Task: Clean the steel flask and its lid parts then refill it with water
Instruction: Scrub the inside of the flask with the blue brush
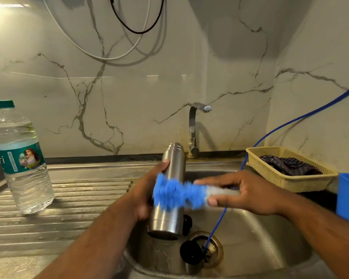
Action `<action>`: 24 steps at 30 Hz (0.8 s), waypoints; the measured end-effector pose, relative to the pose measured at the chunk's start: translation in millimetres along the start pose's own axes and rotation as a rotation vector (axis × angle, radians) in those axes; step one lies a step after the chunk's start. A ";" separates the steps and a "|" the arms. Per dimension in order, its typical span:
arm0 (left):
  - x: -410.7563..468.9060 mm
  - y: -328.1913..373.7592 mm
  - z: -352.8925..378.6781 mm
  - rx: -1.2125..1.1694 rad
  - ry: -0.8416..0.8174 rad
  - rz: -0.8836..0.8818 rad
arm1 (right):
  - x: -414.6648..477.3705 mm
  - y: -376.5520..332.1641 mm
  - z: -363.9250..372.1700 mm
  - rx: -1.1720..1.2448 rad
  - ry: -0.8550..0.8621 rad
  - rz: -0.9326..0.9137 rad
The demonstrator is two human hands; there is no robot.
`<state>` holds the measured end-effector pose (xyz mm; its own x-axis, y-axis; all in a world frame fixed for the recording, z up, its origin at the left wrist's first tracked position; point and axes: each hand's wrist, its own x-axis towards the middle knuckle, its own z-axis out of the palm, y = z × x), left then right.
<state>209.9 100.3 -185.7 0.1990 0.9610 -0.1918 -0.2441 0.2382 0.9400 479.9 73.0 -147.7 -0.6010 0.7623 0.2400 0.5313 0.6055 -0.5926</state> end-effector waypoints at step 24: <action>-14.7 2.8 11.1 -0.012 0.004 -0.031 | 4.2 1.8 -0.1 -0.035 0.245 0.021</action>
<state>216.9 85.3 -177.2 0.2032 0.9537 -0.2219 -0.2497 0.2696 0.9300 478.4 77.3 -147.7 -0.4292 0.8047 0.4102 0.5647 0.5935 -0.5734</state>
